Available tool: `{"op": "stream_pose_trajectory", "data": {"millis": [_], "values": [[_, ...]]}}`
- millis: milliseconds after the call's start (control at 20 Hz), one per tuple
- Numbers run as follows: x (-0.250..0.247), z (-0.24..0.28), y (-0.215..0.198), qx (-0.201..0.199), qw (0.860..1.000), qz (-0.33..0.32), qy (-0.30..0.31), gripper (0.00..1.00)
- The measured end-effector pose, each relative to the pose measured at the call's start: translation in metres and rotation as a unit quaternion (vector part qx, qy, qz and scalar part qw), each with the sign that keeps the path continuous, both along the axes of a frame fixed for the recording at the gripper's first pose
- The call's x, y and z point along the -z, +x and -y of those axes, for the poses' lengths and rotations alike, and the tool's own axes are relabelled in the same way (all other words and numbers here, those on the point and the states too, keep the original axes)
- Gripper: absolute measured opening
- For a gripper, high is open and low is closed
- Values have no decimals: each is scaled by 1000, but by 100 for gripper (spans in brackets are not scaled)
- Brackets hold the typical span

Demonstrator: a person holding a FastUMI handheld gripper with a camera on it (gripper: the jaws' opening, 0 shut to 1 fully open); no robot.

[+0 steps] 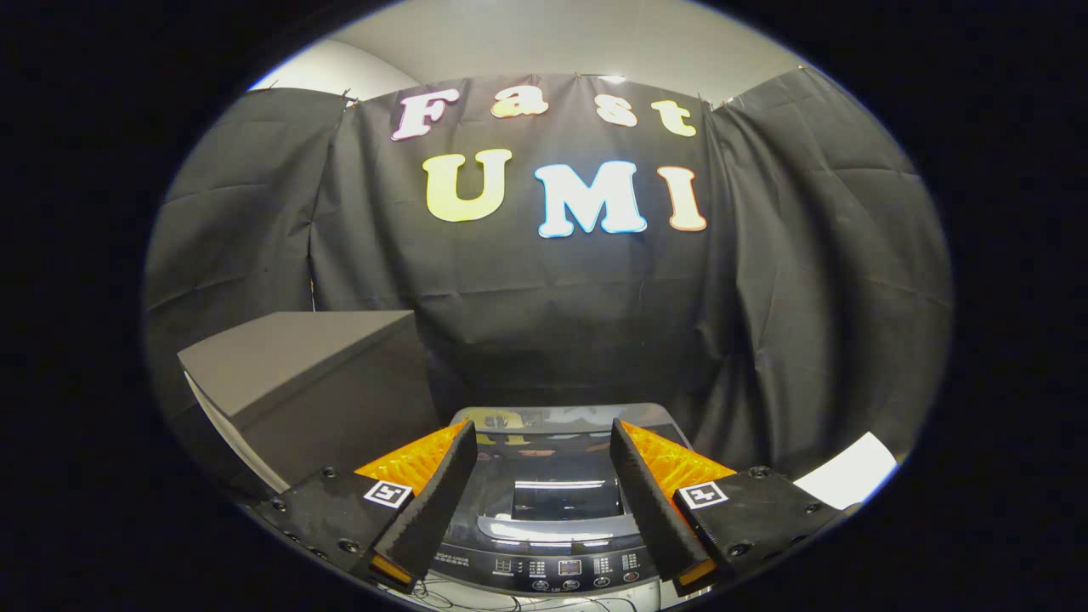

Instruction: Put the clothes into the washing machine and then close the washing machine lid.

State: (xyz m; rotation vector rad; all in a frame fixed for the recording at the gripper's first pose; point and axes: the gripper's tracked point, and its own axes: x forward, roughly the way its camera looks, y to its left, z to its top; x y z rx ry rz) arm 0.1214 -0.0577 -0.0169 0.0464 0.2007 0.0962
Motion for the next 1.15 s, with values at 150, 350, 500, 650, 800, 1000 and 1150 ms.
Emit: {"op": "stream_pose_trajectory", "data": {"millis": [150,350,500,650,800,1000,1150], "values": [[-33,-6,-29,4,999,33,-7,98],[-60,-12,-73,10,997,68,-24,98],[-77,-13,-106,25,995,96,-24,98],[-80,-16,-132,32,993,109,-23,98],[-81,-18,-154,35,992,117,-30,98],[-83,-20,-172,39,991,124,-33,98],[-80,-24,-178,37,991,127,-32,98]]}}
